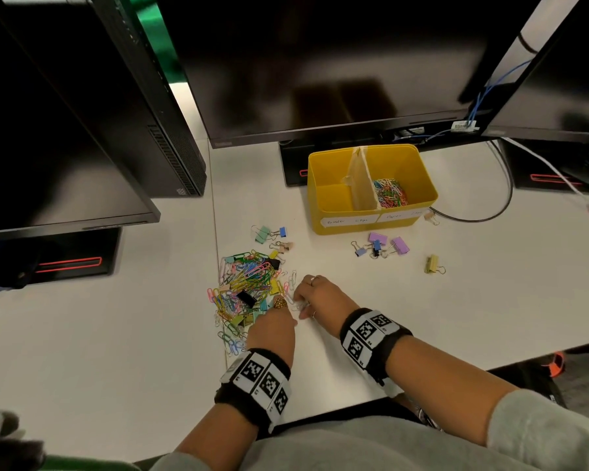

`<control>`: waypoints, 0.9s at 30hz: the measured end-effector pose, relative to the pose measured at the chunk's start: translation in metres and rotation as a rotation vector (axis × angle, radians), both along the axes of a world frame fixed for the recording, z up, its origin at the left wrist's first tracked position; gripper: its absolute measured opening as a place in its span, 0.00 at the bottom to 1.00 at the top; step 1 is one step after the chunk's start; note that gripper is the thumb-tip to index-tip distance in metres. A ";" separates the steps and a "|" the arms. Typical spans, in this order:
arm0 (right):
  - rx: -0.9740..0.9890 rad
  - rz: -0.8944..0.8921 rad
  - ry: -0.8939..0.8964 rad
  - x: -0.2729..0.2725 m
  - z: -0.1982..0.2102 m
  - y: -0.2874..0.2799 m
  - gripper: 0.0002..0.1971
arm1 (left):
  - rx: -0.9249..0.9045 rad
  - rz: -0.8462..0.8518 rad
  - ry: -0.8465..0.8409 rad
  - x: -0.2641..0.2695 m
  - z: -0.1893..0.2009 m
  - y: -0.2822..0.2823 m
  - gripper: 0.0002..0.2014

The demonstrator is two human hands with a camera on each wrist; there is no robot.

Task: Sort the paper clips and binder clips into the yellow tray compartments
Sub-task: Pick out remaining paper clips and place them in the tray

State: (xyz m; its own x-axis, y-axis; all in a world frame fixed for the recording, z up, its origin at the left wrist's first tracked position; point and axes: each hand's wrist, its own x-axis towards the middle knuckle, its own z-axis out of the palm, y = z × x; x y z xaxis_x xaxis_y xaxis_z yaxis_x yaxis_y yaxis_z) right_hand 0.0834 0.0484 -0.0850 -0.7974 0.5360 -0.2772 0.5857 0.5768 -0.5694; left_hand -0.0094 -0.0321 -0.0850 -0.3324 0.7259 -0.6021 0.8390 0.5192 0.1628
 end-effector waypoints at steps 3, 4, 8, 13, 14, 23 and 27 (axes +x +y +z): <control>-0.047 -0.008 -0.053 -0.002 0.000 0.000 0.13 | 0.008 -0.023 0.029 -0.001 -0.002 -0.001 0.15; -0.036 0.000 -0.074 -0.002 -0.001 -0.001 0.13 | 0.012 -0.032 0.035 -0.002 -0.002 -0.001 0.15; 0.031 0.004 -0.141 -0.003 -0.007 -0.003 0.11 | 0.022 -0.081 0.066 -0.002 0.001 -0.007 0.16; 0.111 0.017 -0.202 -0.004 -0.001 -0.009 0.13 | 0.004 -0.147 0.135 0.001 0.001 -0.016 0.15; 0.130 0.027 -0.207 -0.004 0.000 -0.009 0.13 | -0.006 -0.166 0.158 0.002 0.001 -0.017 0.15; -0.241 -0.323 0.174 0.019 0.009 0.021 0.16 | 0.018 -0.182 0.141 0.004 -0.006 -0.021 0.15; -0.654 -0.469 0.290 0.037 0.013 0.029 0.13 | 0.151 -0.065 -0.091 -0.008 0.007 -0.013 0.18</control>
State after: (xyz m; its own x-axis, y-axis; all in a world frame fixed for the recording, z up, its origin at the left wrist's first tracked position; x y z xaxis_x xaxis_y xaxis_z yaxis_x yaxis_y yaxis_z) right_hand 0.1202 0.0774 -0.0716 -0.6201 0.6317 -0.4652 0.4617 -0.1856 -0.8674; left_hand -0.0175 -0.0451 -0.0780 -0.2306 0.8287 -0.5101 0.8484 0.4279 0.3117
